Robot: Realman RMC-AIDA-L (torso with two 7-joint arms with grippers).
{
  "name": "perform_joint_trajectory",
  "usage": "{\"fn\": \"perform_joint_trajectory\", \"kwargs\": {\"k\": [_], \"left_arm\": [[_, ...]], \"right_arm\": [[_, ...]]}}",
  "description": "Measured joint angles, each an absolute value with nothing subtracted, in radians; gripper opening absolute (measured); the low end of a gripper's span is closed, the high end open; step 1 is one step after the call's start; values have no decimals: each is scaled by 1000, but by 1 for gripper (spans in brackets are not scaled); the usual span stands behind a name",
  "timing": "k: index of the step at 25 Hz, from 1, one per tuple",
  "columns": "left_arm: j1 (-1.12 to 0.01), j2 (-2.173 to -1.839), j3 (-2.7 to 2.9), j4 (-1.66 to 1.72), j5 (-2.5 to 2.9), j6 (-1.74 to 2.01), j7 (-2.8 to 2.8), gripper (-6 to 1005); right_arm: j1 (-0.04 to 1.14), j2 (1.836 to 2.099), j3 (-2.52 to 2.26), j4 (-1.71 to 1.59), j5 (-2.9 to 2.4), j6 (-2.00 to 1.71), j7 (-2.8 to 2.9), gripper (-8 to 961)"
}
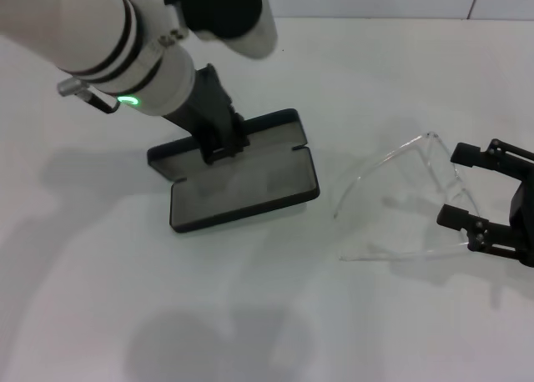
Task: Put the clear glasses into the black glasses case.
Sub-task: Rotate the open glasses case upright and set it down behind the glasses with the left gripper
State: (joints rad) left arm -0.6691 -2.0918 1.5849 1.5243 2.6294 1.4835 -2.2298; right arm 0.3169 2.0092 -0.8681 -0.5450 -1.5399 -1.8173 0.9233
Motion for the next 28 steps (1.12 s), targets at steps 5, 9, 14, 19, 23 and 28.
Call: {"fn": "perform_joint_trajectory", "kwargs": {"k": [5, 9, 14, 19, 23, 28], "left_arm": [[-646, -2092, 1669, 1530, 2631, 1386, -2172, 198], [-646, -2092, 1710, 1513, 2652, 1324, -2170, 206], [-655, -2091, 1739, 1462, 2680, 1303, -2167, 217], [-655, -2092, 1752, 1445, 2690, 1285, -2163, 227], [-648, -2091, 1752, 1453, 2674, 1277, -2148, 236], [-644, -2093, 1762, 1442, 2667, 1242, -2154, 246]], "right_arm": [[307, 2010, -868, -536, -1525, -1820, 922, 754], [305, 2008, -865, -518, -1514, -1833, 913, 755], [301, 2009, -856, -517, -1513, -1836, 910, 755], [301, 2009, -856, -517, -1513, -1837, 910, 755], [306, 2009, -856, -517, -1512, -1837, 910, 754], [310, 2010, -856, -517, -1512, -1833, 910, 754]]}}
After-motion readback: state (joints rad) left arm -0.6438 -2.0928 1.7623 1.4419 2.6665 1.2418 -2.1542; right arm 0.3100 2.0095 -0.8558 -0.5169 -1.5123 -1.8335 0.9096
